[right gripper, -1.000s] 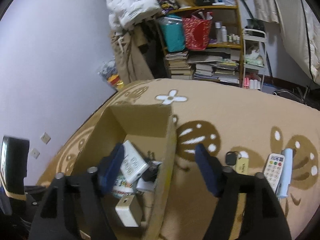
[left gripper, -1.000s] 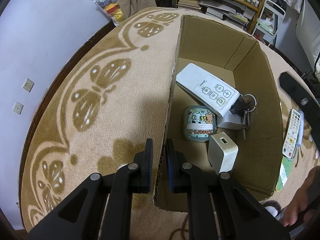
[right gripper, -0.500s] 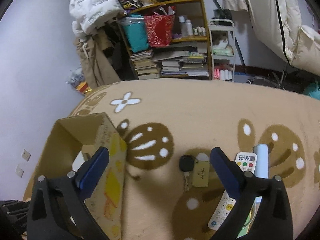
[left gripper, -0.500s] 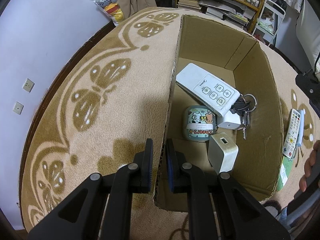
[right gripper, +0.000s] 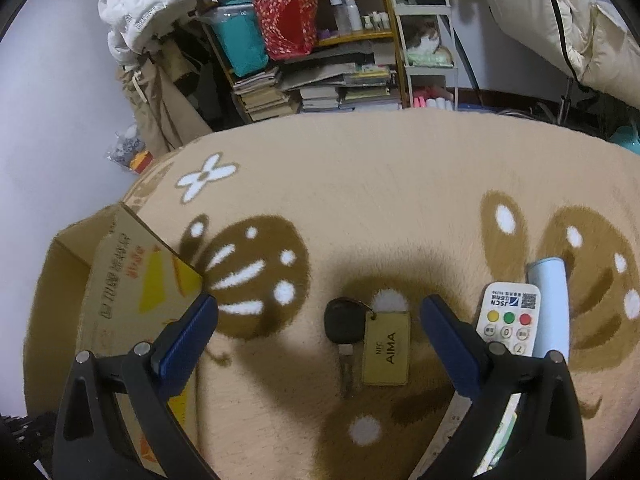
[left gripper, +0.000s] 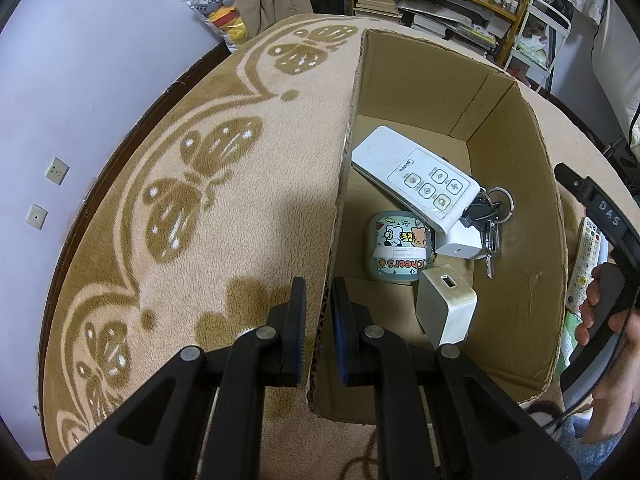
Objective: Organize rigid objects
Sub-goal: 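Reach the right tool to the car key with AIMA tag and grasp it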
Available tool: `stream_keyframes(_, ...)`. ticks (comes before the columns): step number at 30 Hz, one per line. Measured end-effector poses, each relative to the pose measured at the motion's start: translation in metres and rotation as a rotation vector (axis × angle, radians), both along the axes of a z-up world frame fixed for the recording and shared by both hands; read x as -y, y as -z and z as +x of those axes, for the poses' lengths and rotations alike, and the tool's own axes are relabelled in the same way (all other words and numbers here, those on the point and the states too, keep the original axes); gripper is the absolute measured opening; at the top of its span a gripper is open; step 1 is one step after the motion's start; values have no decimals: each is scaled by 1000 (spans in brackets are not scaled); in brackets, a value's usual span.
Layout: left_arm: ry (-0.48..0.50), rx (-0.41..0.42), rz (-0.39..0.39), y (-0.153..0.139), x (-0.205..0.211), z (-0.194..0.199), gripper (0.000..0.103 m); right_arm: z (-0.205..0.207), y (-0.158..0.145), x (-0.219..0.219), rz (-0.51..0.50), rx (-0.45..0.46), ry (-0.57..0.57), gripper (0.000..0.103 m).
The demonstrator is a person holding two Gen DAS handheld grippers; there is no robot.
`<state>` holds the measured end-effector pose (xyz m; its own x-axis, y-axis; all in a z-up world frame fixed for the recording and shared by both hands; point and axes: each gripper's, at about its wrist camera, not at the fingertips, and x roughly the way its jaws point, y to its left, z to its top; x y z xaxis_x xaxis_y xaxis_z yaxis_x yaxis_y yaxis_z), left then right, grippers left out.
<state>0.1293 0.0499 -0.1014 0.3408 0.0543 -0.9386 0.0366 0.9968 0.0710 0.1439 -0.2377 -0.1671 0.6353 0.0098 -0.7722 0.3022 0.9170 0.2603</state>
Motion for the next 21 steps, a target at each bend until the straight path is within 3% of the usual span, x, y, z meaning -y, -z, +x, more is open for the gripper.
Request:
stream_keyframes(10, 2, 0, 4, 0, -1, 0, 12, 6, 37, 8, 112, -88, -2, 103)
stream_keyframes(18, 3, 0, 6, 0, -2, 0, 12, 7, 42, -6, -19, -127, -22, 98)
stream_keyframes(21, 2, 0, 5, 0, -2, 1, 13, 7, 41, -7, -25, -128, -21, 97)
